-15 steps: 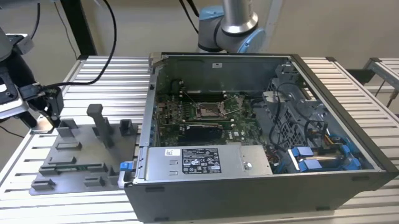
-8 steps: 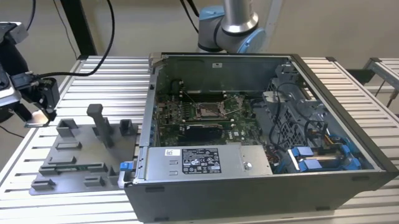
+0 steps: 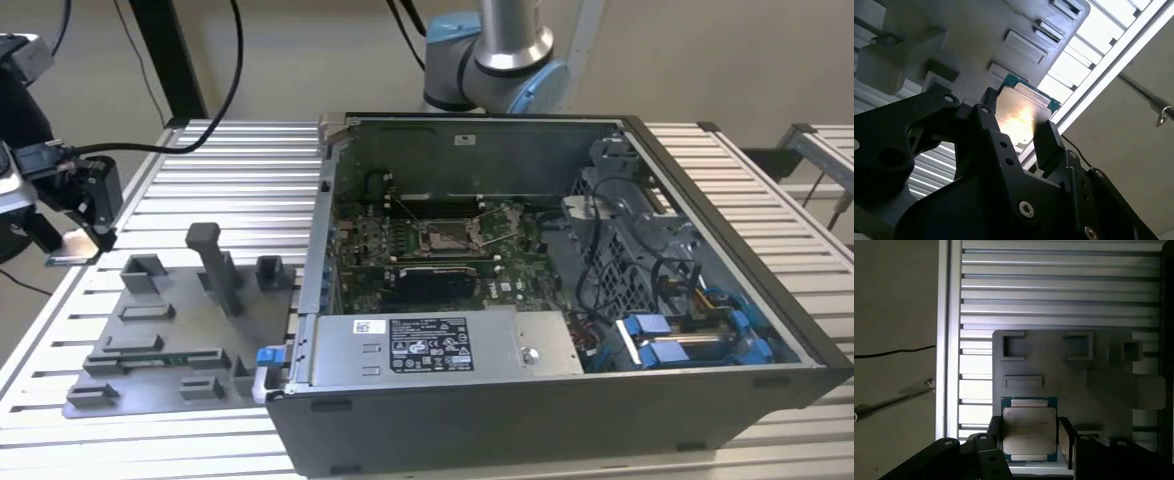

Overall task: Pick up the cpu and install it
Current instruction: 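Place the cpu into insertion slot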

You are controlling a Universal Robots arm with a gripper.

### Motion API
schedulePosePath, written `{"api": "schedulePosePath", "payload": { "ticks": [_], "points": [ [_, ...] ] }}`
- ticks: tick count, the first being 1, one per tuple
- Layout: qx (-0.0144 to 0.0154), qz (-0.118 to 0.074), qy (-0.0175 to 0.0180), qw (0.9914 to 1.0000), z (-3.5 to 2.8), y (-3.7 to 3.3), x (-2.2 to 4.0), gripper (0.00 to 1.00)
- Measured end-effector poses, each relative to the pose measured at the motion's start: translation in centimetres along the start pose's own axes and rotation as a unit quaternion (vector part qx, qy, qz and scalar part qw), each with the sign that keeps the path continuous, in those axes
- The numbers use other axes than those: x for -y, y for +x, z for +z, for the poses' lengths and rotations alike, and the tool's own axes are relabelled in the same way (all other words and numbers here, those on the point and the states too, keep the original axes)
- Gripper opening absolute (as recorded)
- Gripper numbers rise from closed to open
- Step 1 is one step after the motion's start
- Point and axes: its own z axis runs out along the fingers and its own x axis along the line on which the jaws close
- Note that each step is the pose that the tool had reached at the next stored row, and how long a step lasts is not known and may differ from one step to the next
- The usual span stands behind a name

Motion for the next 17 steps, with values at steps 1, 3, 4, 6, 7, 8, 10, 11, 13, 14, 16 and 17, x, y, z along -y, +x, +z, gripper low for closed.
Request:
{"api": "schedulePosePath", "payload": {
  "ticks": [1,3,4,6,7,8,10,11,13,14,16,17],
  "points": [
    [0.0000,0.000,0.0000,1.00000,0.00,0.00,0.00,0.00],
    [0.0000,0.000,0.0000,1.00000,-0.01,0.00,0.00,0.00],
    [0.0000,0.000,0.0000,1.00000,-0.01,0.00,0.00,0.00],
    [0.0000,0.000,0.0000,1.00000,-0.01,0.00,0.00,0.00],
    [0.0000,0.000,0.0000,1.00000,-0.01,0.00,0.00,0.00],
    [0.0000,0.000,0.0000,1.00000,-0.03,0.00,0.00,0.00],
    [-0.0002,0.000,0.0001,1.00000,-0.15,0.00,-0.01,0.00],
    [-0.0001,0.000,0.0000,1.00000,-0.25,0.00,-0.02,0.00],
    [-0.0001,0.000,0.0001,1.00000,-0.58,-0.01,-0.04,0.00],
    [0.0000,0.000,0.0001,1.00000,-0.81,-0.01,-0.06,0.00],
    [0.0000,0.000,0.0001,1.00000,-1.27,-0.01,-0.11,0.00],
    [0.0000,0.000,0.0000,1.00000,-1.53,-0.02,-0.13,0.00]
  ]
}}
